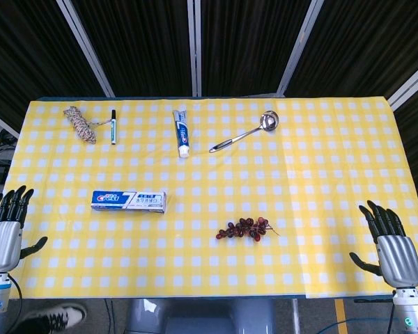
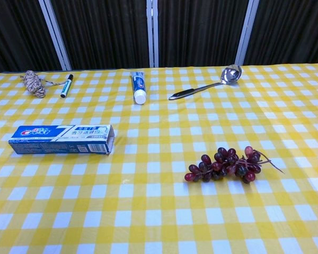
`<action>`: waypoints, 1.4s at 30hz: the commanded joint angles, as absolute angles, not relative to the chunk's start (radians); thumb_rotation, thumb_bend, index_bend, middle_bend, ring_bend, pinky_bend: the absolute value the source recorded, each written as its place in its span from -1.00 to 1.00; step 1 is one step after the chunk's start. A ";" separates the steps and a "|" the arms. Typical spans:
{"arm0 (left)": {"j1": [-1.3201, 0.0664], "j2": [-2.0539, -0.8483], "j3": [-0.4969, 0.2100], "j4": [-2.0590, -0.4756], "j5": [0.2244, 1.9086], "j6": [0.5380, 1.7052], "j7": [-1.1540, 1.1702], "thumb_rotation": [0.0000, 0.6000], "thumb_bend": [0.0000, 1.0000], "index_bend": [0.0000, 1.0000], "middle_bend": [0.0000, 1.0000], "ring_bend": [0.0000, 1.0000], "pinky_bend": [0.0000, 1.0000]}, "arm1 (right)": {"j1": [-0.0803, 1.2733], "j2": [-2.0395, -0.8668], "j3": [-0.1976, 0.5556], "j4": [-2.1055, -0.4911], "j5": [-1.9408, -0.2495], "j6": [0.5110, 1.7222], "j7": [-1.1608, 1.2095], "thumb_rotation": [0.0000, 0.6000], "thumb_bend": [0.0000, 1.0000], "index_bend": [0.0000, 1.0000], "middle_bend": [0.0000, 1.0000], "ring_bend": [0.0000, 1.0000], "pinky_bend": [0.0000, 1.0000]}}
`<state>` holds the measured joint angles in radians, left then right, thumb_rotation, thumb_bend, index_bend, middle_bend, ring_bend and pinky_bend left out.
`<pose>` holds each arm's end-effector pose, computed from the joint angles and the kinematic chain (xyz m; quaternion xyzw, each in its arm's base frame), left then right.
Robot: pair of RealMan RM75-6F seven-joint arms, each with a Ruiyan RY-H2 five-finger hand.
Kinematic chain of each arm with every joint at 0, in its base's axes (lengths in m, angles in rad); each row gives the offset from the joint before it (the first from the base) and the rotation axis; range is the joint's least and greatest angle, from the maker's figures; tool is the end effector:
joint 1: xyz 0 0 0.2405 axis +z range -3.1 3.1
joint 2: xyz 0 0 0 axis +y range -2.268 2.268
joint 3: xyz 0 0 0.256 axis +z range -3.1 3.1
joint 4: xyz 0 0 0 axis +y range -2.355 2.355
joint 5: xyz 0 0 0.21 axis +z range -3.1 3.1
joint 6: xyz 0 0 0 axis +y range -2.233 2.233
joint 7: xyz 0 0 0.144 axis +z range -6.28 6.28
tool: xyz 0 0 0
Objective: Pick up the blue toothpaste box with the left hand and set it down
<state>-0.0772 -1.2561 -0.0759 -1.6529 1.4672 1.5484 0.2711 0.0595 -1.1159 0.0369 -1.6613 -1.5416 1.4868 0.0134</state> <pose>-0.2903 0.1819 0.1266 -0.5836 -0.3501 -0.3735 0.6304 -0.3011 -0.1697 0.1519 0.5933 -0.4068 0.4034 0.5655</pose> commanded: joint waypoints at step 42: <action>-0.421 -1.272 -0.198 -1.580 1.183 1.020 0.426 1.00 -1.00 -0.74 -0.96 -0.79 -0.65 | 0.051 -1.092 0.047 -1.661 -1.553 1.519 0.091 1.00 -0.83 -1.00 -1.00 -1.00 -1.00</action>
